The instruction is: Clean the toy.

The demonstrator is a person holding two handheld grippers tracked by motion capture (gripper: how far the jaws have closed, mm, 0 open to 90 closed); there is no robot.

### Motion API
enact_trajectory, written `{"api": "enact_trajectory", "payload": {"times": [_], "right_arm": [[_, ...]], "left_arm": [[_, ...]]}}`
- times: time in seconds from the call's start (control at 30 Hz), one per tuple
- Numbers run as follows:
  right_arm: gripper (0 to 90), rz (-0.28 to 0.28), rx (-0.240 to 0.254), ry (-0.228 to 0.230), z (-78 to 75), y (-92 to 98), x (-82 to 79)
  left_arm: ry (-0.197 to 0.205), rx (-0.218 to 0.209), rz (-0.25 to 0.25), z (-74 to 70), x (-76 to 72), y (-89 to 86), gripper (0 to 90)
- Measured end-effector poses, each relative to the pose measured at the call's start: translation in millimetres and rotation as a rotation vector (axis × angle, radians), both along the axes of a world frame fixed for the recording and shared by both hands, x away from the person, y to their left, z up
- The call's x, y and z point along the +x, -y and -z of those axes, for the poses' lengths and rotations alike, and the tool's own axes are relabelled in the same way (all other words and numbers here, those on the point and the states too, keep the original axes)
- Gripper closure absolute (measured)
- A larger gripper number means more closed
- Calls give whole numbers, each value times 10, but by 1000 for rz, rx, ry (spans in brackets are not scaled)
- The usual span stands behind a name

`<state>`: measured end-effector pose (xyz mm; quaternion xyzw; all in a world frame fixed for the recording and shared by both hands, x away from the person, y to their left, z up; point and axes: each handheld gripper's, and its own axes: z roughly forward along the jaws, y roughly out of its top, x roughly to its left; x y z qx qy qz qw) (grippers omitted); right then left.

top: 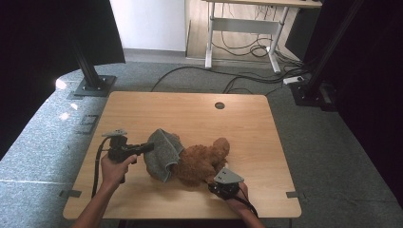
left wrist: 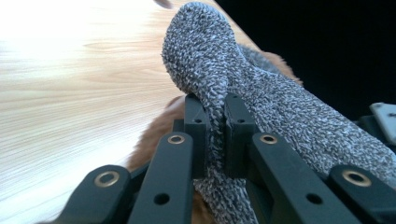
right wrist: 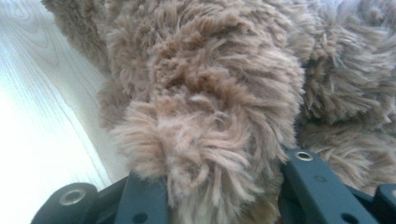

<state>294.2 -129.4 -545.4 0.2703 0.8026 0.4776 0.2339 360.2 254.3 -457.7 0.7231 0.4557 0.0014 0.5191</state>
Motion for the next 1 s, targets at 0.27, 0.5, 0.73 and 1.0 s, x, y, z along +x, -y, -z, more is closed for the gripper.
{"api": "enact_trajectory", "payload": {"times": [0.27,0.5,0.73,1.0], "right_arm": [[645,7,13,-7,2,10,5],[386,32,79,-43,-77,66,-19],[224,9,175,-99,-278,224,-91],[204,16,180,-128,-641,159,134]], "left_arm": [[-74,46,-38,343,-60,-177,820],[-60,56,-42,370,-67,-138,819],[-42,70,-52,400,-101,-117,818],[-42,79,-47,442,-108,-93,818]]}}
